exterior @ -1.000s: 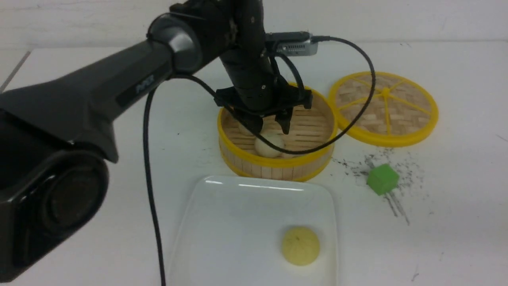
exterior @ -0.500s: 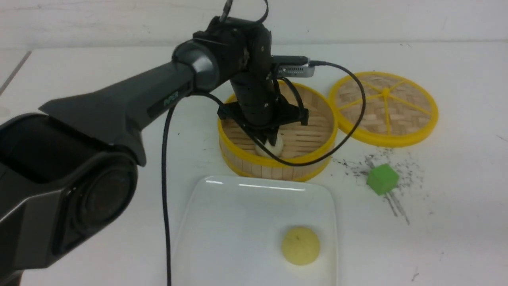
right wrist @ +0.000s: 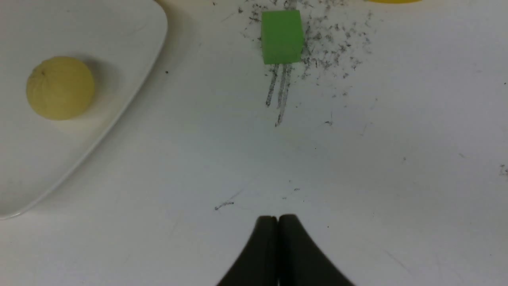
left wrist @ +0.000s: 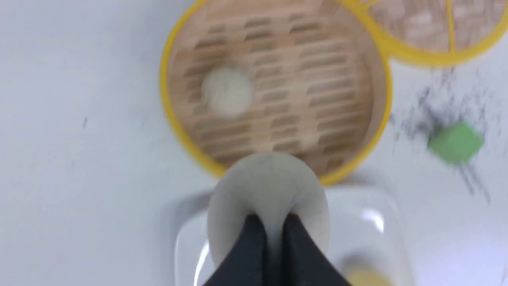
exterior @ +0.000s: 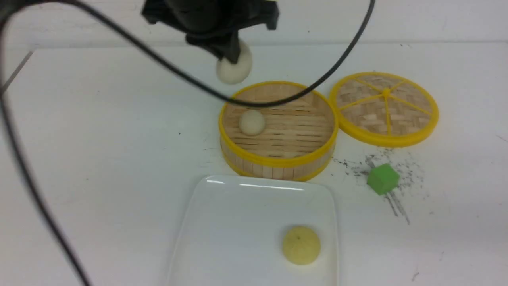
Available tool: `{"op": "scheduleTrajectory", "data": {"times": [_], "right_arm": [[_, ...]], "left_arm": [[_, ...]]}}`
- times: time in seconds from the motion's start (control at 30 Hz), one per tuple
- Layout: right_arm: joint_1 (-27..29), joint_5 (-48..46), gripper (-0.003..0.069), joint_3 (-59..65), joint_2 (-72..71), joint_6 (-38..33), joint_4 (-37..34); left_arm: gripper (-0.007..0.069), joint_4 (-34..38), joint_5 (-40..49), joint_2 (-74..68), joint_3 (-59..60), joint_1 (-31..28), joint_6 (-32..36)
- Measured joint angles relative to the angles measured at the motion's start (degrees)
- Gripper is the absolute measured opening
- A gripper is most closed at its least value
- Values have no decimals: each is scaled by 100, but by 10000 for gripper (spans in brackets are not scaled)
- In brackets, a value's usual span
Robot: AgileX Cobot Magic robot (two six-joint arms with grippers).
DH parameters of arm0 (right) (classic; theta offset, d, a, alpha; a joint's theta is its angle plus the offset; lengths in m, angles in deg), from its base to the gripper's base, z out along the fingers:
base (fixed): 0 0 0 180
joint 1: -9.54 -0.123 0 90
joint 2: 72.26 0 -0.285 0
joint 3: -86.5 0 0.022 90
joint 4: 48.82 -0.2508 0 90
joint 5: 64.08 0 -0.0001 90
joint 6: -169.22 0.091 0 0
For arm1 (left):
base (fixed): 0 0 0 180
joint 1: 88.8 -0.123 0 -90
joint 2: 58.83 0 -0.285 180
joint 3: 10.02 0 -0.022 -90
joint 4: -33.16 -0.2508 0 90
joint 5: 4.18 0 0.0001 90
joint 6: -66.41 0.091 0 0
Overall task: Put the steamed buns into the plate on the white tablecloth.
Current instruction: 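Carry the bun from the bamboo steamer to the plate with the left gripper, then reach into the bamboo steamer and grasp a bun with the left gripper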
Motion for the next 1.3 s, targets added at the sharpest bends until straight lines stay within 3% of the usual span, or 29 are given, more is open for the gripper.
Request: {"op": "scheduleTrajectory", "data": {"times": [0.2,0.33,0.47,0.7,0.9,1.3], "right_arm": [[0,0,22,0,0,0,-19],[0,11,27,5,0,0,-19],[0,16,29,6,0,0,-19],[0,24,32,11,0,0,-19],[0,29,38,11,0,0,-19],[0,29,55,11,0,1,-19]], "left_arm": [[37,333,-13,402,2304,0,-265],[76,760,-703,215,3304,0,-198],[140,820,-1156,3,3486,0,-176],[341,852,-1526,-395,3498,0,-176],[426,648,-1341,-395,2636,0,-176],[433,-173,-743,-2113,-698,0,-843]]}}
